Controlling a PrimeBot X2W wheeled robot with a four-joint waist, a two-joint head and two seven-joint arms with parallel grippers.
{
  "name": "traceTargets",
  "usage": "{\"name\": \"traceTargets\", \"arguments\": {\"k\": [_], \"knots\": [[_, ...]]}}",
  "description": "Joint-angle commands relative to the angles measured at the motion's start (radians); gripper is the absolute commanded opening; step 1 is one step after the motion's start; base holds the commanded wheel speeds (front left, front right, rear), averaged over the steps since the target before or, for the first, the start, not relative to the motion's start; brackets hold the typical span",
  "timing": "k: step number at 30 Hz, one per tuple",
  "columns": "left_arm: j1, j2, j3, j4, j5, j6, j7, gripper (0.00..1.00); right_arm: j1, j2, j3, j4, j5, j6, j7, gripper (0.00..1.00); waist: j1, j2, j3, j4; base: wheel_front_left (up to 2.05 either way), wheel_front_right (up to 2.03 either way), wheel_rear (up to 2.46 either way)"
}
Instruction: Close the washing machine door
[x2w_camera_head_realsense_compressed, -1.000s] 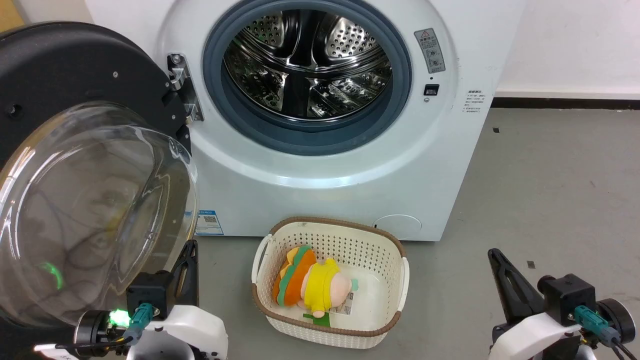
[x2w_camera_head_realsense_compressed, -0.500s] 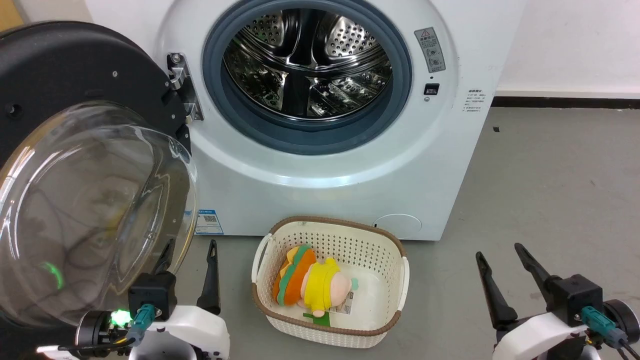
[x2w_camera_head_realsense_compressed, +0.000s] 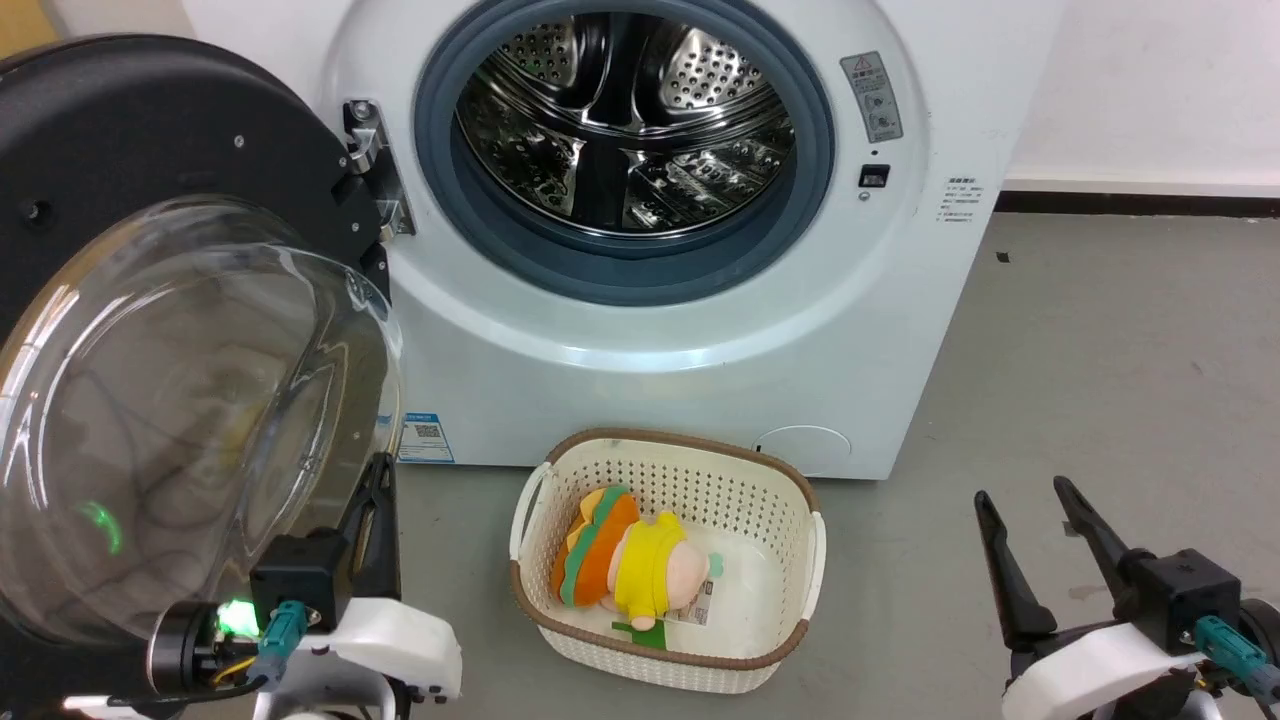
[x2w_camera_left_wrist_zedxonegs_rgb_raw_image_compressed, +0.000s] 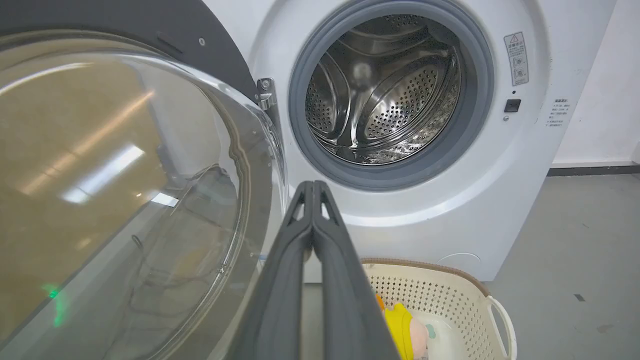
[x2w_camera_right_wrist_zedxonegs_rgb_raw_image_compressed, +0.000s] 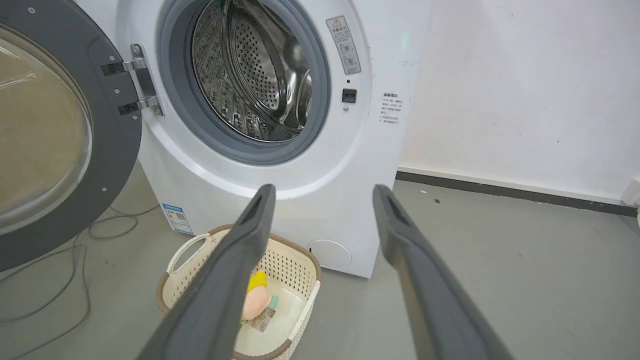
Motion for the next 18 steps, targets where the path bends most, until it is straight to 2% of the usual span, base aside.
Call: {"name": "traceTargets", "arguments": {"k": [1, 18], "knots": [[-0.026, 0.008, -0.003, -0.016, -0.002, 0.008, -0.012, 0.00, -0.006, 0.001, -0.010, -0.007, 0.010, 0.000, -0.012, 1.00, 0.0000, 0.0000, 0.002, 0.008, 0.00, 0.00, 0.00], [-0.151, 0.033, 0.028, -0.120, -0.028, -0.009, -0.045, 0.00, -0.012, 0.002, -0.044, -0.020, 0.032, 0.000, -0.045, 1.00, 0.0000, 0.0000, 0.017, 0.096, 0.00, 0.00, 0.00]]}}
